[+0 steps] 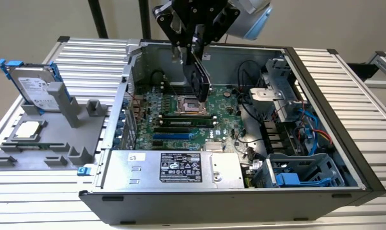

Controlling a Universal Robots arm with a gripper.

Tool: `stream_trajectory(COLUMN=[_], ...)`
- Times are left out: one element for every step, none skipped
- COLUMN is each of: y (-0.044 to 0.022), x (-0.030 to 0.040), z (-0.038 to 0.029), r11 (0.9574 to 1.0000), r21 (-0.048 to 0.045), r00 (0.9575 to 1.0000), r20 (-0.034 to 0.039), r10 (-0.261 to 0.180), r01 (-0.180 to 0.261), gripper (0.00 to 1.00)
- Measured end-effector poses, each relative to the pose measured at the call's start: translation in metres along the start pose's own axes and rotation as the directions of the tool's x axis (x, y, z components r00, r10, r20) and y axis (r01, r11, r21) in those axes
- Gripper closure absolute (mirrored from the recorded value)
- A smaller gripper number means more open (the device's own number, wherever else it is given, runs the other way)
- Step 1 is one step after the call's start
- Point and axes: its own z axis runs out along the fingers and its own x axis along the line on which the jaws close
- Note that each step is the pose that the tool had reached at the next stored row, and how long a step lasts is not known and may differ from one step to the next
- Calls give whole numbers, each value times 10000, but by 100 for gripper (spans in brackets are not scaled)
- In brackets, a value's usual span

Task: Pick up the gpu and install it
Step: 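Insert the gpu into the slot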

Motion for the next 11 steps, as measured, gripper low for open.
stream_trajectory(y=[0, 0, 0, 0, 0, 0, 0, 0, 0, 0, 0], x=[0, 0, 0, 0, 0, 0, 0, 0, 0, 0, 0], z=[0, 0, 0, 0, 0, 0, 0, 0, 0, 0, 0], r11=[10000, 9998, 9996, 9994, 9990, 9986, 9981, 9976, 9970, 9963, 9955], r21=[1, 1, 2, 3, 3, 3, 4, 4, 4, 4, 5], r00=[10000, 9998, 9996, 9994, 9990, 9986, 9981, 9976, 9969, 9963, 9955], r20=[-4, -8, -12, -15, -18, -22, -26, -29, -32, -36, -39], r10=[-93, -181, -268, -355, -442, -529, -609, -697, -780, -863, -949], r01=[93, 181, 268, 355, 442, 529, 609, 698, 780, 863, 949], gripper=[100, 100, 100, 100, 100, 100, 100, 100, 100, 100, 100])
